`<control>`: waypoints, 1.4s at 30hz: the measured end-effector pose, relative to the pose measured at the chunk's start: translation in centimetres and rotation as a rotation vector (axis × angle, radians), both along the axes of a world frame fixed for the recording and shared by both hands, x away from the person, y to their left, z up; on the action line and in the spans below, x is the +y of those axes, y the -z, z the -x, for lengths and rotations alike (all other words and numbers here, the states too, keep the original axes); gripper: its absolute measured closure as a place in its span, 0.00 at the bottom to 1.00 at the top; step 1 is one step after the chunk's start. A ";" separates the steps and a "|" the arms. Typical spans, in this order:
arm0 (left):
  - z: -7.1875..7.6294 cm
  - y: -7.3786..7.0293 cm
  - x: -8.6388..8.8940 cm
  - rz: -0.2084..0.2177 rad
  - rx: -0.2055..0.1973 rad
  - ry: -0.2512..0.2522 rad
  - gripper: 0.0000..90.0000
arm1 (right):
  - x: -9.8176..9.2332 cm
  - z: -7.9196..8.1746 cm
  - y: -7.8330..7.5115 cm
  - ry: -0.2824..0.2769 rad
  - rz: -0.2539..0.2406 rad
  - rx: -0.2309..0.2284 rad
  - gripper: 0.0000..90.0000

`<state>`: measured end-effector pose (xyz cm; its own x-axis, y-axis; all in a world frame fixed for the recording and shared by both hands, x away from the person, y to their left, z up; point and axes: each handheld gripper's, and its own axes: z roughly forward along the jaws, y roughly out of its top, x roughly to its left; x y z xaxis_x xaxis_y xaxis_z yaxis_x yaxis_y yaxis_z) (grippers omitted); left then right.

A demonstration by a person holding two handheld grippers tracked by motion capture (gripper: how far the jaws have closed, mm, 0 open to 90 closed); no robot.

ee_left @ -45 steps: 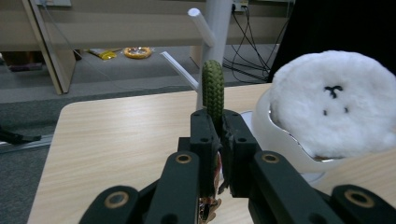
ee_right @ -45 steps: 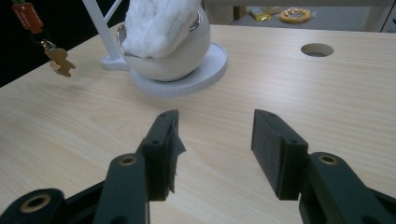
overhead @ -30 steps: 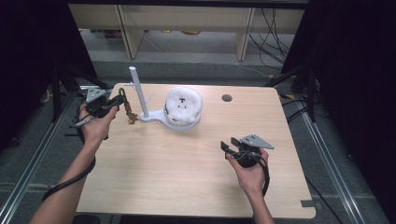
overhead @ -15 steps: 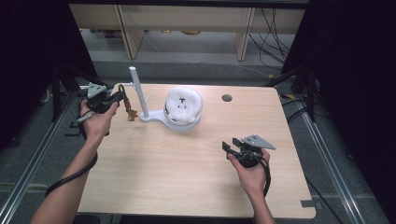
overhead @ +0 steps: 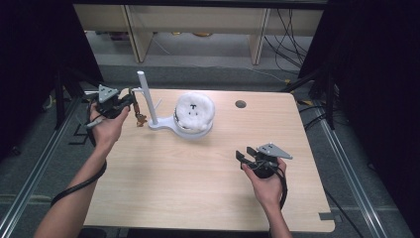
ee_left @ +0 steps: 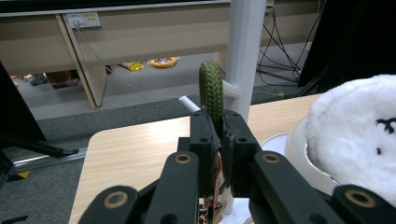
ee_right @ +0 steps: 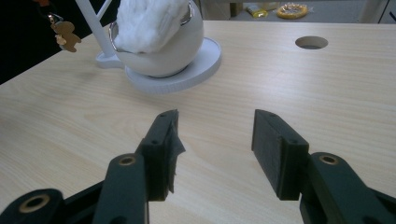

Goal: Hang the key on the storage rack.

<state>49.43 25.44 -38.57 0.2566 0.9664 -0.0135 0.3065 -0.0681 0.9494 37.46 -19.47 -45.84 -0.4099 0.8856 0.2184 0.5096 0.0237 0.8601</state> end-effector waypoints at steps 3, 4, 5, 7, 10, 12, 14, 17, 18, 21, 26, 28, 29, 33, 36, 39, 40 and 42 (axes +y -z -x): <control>-0.1 0.0 -0.3 -0.016 -0.005 -0.001 0.92 | -0.1 -0.2 0.2 -0.018 0.003 -0.025 0.58; -0.1 0.0 -0.4 -0.022 -0.006 0.001 0.92 | 0.0 -0.2 0.2 -0.016 0.000 -0.021 0.58; -0.1 0.0 -0.4 -0.022 -0.006 0.001 0.92 | 0.0 -0.2 0.2 -0.017 0.001 -0.022 0.58; -0.2 -0.1 -0.8 -0.032 -0.004 0.005 0.92 | -0.1 -0.3 0.2 -0.022 0.007 -0.027 0.58; -0.3 -0.1 -1.1 -0.033 -0.004 0.014 0.92 | 0.0 -0.2 0.2 -0.014 -0.001 -0.017 0.58; -0.3 -0.1 -1.2 -0.031 -0.006 0.018 0.91 | 0.0 -0.2 0.2 -0.016 -0.001 -0.019 0.58; -0.4 0.0 -1.3 -0.034 -0.006 0.021 0.91 | 0.0 -0.2 0.2 -0.014 -0.003 -0.014 0.58; -0.4 0.0 -1.3 -0.035 -0.006 0.022 0.90 | -0.1 -0.2 0.3 -0.015 0.000 -0.017 0.58; -0.4 0.1 -1.3 -0.031 -0.008 0.025 0.89 | -0.1 -0.2 0.3 -0.016 0.002 -0.021 0.58; -0.1 0.3 -1.2 -0.023 -0.006 0.038 0.87 | -0.4 -0.4 0.4 -0.031 0.026 -0.048 0.58; 0.6 1.0 -0.7 -0.015 0.001 0.057 0.79 | -0.5 -0.4 0.2 -0.020 0.031 -0.045 0.57; 0.9 1.2 -0.5 -0.011 0.002 0.065 0.77 | -0.6 -0.3 0.2 -0.015 0.027 -0.041 0.57; 1.0 1.3 -0.4 -0.009 0.005 0.071 0.75 | -0.5 -0.2 0.2 -0.003 0.002 -0.017 0.57; 1.7 1.7 0.0 0.014 0.013 0.090 0.71 | -0.5 -0.2 0.2 0.001 -0.004 -0.014 0.57; 2.3 1.9 0.2 0.028 0.019 0.100 0.69 | -0.6 -0.2 0.3 0.000 0.005 -0.022 0.57; 2.9 2.0 0.3 0.028 0.020 0.109 0.65 | -0.9 -0.4 0.3 -0.009 0.032 -0.045 0.57; 3.1 2.1 0.3 0.033 0.020 0.114 0.65 | -0.7 -0.2 0.3 0.001 0.000 -0.023 0.57; 3.6 2.3 0.3 0.039 0.023 0.121 0.64 | -0.9 -0.4 0.4 -0.011 0.017 -0.036 0.56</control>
<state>45.83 25.77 -40.84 0.3706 0.9270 -0.0576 0.3196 -0.0690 0.9450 37.82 -20.41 -46.24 -0.4269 0.8845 0.1882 0.4777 0.0438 0.8774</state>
